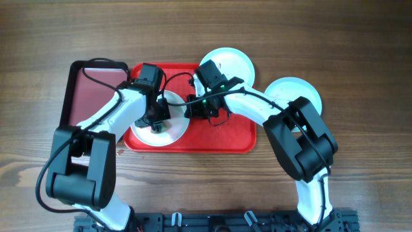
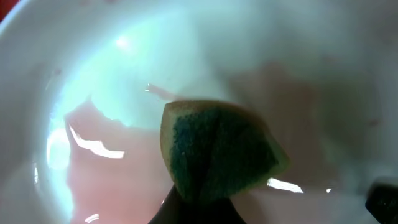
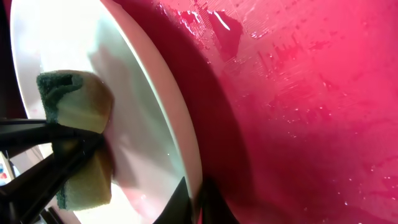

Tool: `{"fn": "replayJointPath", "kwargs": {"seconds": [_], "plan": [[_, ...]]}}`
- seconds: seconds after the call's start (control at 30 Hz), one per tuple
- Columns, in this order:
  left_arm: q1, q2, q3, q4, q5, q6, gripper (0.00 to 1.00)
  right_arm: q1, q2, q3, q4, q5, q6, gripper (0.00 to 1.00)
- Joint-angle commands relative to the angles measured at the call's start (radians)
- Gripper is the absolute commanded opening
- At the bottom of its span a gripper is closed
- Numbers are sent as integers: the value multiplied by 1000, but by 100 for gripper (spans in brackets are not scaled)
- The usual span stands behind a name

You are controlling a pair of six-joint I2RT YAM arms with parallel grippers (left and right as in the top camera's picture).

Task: Clean dirty plates on tray and stack at the side
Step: 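Scrub the held plate with the sponge in the left gripper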

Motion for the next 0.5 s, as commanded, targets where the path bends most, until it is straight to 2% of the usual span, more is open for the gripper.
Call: {"fn": "replayJointPath", "kwargs": {"seconds": [0.0,0.13,0.2,0.3,0.4,0.47], "plan": [[-12,100,-64,98,230,193,4,1,44,-19,-15,-5,-12,4],[-60,100,-64,195,543,370,4,1,44,-19,-17,-5,-13,4],[-68,100,-64,232,525,369,4,1,44,-19,-19,-5,-13,4],[-53,100,-64,256,372,275,4,1,44,-19,-18,-5,-12,4],[-8,100,-64,259,68,97,4,1,44,-19,-18,-5,-13,4],[31,100,-64,261,-89,24,4,1,44,-19,-18,-5,-13,4]]}}
